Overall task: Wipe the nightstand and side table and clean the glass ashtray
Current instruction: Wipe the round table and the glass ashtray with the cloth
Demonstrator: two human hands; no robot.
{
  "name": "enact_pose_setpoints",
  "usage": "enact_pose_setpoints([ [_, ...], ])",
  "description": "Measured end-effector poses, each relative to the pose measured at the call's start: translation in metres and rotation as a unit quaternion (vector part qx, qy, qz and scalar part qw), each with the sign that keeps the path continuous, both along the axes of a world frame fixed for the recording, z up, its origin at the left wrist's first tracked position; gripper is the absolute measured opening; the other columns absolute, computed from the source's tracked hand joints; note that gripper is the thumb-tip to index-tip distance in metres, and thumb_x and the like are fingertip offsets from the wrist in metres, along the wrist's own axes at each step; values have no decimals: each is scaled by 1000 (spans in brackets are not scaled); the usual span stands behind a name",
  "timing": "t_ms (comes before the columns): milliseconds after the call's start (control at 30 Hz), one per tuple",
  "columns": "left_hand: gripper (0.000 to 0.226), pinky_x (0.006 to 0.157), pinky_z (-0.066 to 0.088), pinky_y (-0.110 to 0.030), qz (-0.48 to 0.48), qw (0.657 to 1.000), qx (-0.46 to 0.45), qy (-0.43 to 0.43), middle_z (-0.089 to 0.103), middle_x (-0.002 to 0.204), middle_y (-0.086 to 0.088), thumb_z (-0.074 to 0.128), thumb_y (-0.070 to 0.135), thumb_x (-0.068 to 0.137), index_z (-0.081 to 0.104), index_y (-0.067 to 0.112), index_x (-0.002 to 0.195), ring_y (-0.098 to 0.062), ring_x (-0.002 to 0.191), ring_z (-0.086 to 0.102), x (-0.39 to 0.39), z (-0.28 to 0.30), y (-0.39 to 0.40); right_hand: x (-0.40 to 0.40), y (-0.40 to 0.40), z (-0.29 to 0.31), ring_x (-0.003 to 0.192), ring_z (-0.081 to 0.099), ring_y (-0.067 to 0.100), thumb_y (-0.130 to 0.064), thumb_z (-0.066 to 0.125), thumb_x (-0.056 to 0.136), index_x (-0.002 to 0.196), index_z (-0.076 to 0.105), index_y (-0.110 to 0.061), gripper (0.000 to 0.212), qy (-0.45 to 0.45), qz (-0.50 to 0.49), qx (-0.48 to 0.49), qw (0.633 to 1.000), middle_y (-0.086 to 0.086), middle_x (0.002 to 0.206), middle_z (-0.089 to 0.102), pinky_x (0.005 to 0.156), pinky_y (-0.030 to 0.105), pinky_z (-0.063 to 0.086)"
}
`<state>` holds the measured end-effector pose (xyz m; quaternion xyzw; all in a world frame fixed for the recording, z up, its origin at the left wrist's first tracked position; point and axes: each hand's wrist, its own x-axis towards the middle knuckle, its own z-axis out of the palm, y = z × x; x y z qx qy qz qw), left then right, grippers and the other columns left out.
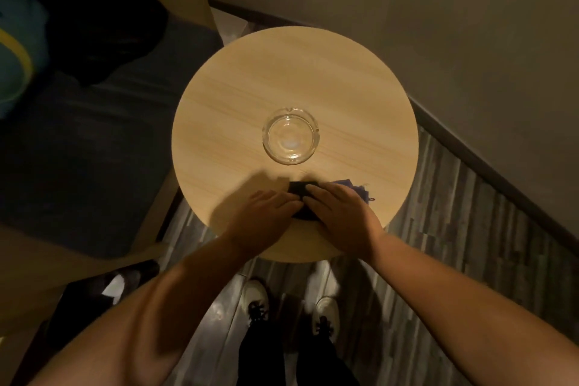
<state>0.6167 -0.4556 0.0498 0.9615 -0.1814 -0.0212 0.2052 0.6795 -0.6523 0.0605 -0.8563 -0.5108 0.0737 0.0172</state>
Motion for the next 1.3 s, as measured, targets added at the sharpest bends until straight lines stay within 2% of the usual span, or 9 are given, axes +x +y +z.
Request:
enact_pose_setpoints([
  [67,27,75,51,-41,-15,1000,-23,7,69,108,-7,62,16,81,67,13,107,-28,88,66,7,2,5,6,-1,-2,109,64,21,-20,73,74,107,72,-11,34,-5,-8,64,998,5,114,70,95,33,48],
  [167,30,73,51,-40,26,998,-47,-15,67,99,-10,64,20,82,60,13,111,-29,84,65,15,5,16,8,-3,0,110,62,28,-7,68,81,114,68,-5,34,185,-109,173,961,13,119,66,93,34,48],
  [300,40,71,49,-32,230,967,-107,-21,61,102,-16,69,23,85,56,7,119,-24,83,62,42,5,46,16,-3,8,95,59,7,-21,53,94,113,63,-31,24,330,-291,186,879,-10,104,68,75,16,40],
  [400,45,83,52,-31,262,956,-135,2,58,119,-18,66,18,86,52,4,127,-23,99,62,67,4,63,21,-5,9,73,55,-5,-22,50,96,82,58,-45,28,377,-363,221,823,-25,75,62,62,8,36],
  [633,58,89,39,-21,221,938,-199,179,39,142,2,56,30,89,36,20,142,-8,111,48,97,6,79,22,-6,4,62,51,4,-18,50,95,79,60,-18,19,434,-420,262,753,-6,68,59,57,15,36],
  [733,57,100,30,-18,158,964,-150,155,31,152,-1,50,17,92,31,20,146,-12,129,40,115,11,91,23,-6,4,65,55,5,-20,50,95,82,63,-17,18,441,-433,258,742,-2,71,63,60,16,39],
  [900,86,112,27,-41,14,967,56,250,11,160,5,65,19,86,11,39,149,-25,141,25,168,24,104,23,-5,3,66,56,4,-23,50,95,85,64,-20,17,445,-439,254,737,0,76,66,62,20,41],
  [1133,79,88,45,-34,-3,946,16,323,48,130,7,77,34,75,31,40,139,-17,109,50,176,29,102,21,-6,2,73,58,14,-24,50,95,88,63,-15,17,445,-442,247,739,10,83,66,67,29,42],
  [1300,68,74,46,-30,30,981,21,192,50,125,-1,62,55,75,36,30,132,-15,94,54,134,10,99,21,-6,4,66,57,2,-22,50,95,82,63,-23,18,438,-453,262,731,-6,72,65,61,15,42],
])
